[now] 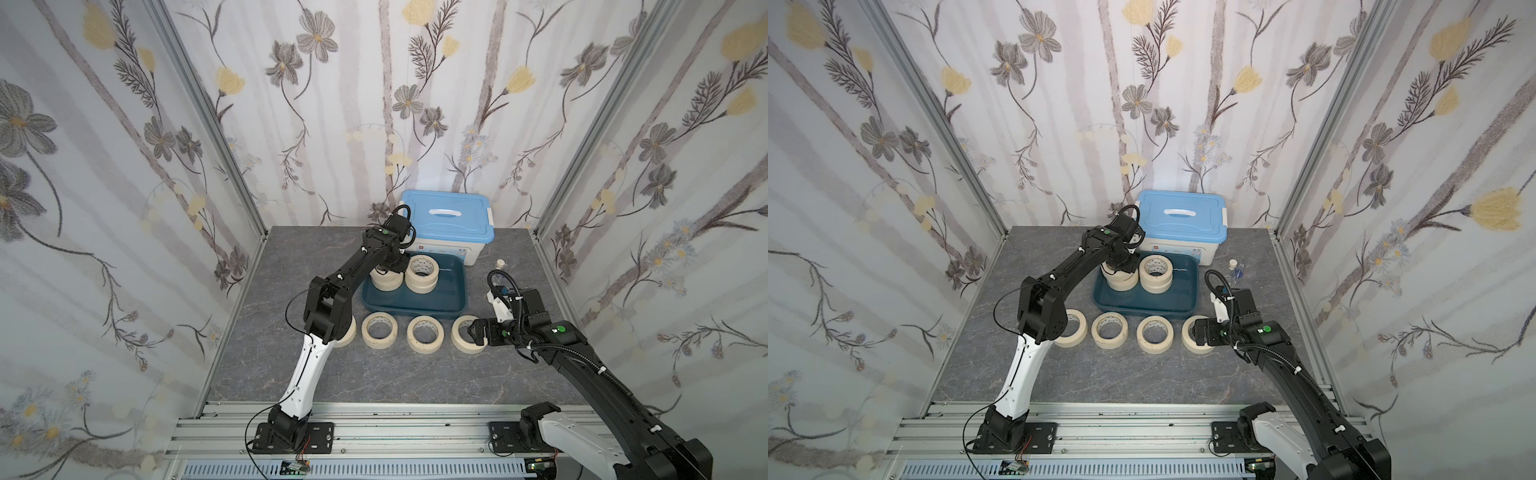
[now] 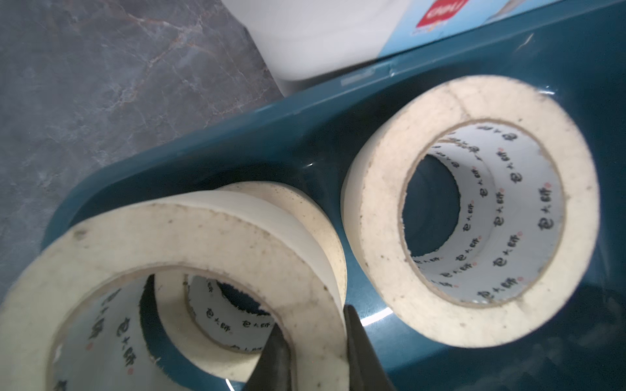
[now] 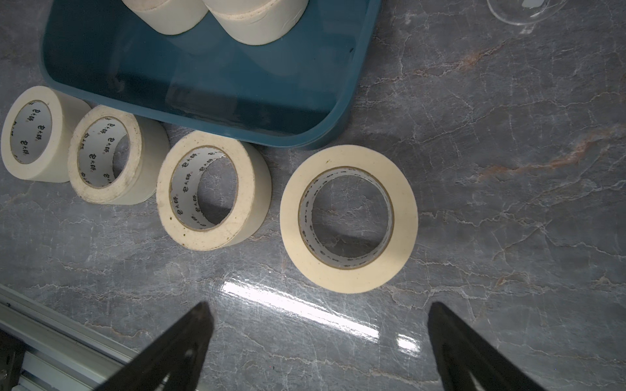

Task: Take out the art tape in the storage box
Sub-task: Pick up the art tape from the storage box.

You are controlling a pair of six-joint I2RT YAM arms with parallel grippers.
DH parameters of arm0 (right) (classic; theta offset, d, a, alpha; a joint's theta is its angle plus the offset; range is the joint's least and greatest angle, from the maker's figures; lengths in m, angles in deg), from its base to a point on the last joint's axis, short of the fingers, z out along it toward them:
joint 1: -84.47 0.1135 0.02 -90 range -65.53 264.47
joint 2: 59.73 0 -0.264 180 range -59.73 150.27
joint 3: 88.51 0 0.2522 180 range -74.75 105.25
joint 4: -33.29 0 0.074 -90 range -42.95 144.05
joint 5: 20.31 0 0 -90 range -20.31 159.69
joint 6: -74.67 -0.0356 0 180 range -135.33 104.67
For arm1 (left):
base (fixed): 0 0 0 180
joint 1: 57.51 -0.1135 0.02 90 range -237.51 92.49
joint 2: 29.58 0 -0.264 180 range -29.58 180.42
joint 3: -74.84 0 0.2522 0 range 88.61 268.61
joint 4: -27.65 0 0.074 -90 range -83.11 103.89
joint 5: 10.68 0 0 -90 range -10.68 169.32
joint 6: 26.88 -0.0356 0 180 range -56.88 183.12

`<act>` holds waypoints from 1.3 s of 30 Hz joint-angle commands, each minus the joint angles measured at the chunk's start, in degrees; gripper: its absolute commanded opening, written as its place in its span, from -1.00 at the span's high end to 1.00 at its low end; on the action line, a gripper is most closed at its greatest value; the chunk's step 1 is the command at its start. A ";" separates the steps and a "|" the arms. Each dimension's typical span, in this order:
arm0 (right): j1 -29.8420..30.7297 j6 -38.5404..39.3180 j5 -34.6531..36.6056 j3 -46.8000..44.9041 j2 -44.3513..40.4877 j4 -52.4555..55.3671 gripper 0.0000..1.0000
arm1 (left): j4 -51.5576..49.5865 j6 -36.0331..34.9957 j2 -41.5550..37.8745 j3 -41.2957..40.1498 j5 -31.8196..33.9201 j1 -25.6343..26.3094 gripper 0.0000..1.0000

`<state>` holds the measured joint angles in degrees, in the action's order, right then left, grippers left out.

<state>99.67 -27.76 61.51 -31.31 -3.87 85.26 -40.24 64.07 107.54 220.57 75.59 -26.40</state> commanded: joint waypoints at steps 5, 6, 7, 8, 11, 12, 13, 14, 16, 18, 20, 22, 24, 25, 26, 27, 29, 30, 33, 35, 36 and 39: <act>-0.08 -0.76 -0.51 0.15 -0.13 -0.68 -1.00 | 3.50 1.36 -8.35 -7.36 0.30 0.70 0.80; -0.08 -0.80 -0.51 0.07 -0.13 -0.68 -1.00 | 4.07 1.86 -9.85 -8.95 0.30 0.60 0.80; -0.16 -0.77 -0.52 0.06 -0.22 -0.64 -1.00 | 4.51 2.26 -11.07 -10.44 0.31 0.69 0.80; -0.17 -0.84 -0.52 0.07 -0.30 -0.62 -1.00 | 5.25 2.70 -12.64 -12.26 0.32 0.68 0.80; -0.26 -0.85 -0.62 0.13 -0.57 -0.69 -1.00 | 7.22 3.86 -17.31 -17.88 0.31 0.68 0.83; -0.26 -0.84 -0.63 0.16 -0.66 -0.69 -1.00 | 7.86 4.30 -18.85 -19.83 0.39 0.70 0.83; -0.34 -0.84 -0.61 0.30 -0.68 -0.69 -1.00 | 8.29 4.70 -20.22 -21.48 0.40 0.64 0.84; -0.35 -0.78 -0.72 0.33 -0.67 -0.68 -1.00 | 8.76 5.03 -21.88 -23.33 0.47 0.70 0.84; -0.44 -0.71 -0.66 0.52 -0.58 -0.65 -1.00 | 9.22 5.72 -24.75 -26.54 0.81 0.67 0.84; -0.53 -0.58 -0.53 0.89 -0.48 -0.65 -1.00 | 9.57 6.49 -27.69 -30.06 1.24 0.75 0.85; -0.66 -0.41 -0.51 1.21 -0.25 -0.69 -1.00 | 9.87 7.16 -30.55 -33.53 1.65 0.94 0.85; -0.74 -0.14 -0.50 1.67 0.08 -0.73 -1.00 | 10.20 7.93 -33.43 -37.05 2.34 1.06 0.85; -0.83 0.03 -0.54 2.06 0.46 -0.69 -1.00 | 10.45 8.86 -36.72 -41.29 2.41 1.27 0.85; -0.85 0.16 -0.53 2.11 0.61 -0.77 -1.00 | 10.59 9.36 -38.55 -43.42 2.36 1.32 0.85; -0.87 0.29 -0.53 2.17 0.78 -0.74 -1.00 | 10.73 9.93 -40.02 -45.39 2.54 1.25 0.85; -0.92 0.47 -0.54 2.40 0.99 -0.77 -1.00 | 10.80 10.52 -41.90 -47.57 2.82 1.30 0.85; -1.05 0.78 -0.60 2.70 1.40 -0.77 -1.00 | 10.68 11.81 -45.28 -52.04 3.69 1.26 0.85; -1.08 0.91 -0.54 2.92 1.55 -0.77 -1.00 | 10.55 12.57 -47.07 -54.04 4.21 1.30 0.85; -1.23 1.30 -0.78 3.61 2.53 -0.89 -1.00 | 10.14 15.21 -52.34 -59.46 5.44 1.33 0.85; -1.31 1.54 -0.86 4.18 3.13 -0.84 -1.00 | 9.28 17.32 -55.14 -62.34 6.21 1.33 0.86; -1.31 1.66 -1.02 4.49 3.46 -0.94 -1.00 | 8.46 18.55 -56.25 -63.53 6.65 1.34 0.85; -1.39 1.94 -1.08 5.03 4.32 -1.04 -1.00 | 7.16 21.97 -59.27 -67.32 6.89 1.43 0.88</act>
<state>98.33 -26.60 61.05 -27.00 -0.03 85.20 -31.50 81.27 50.25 155.19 80.62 -25.04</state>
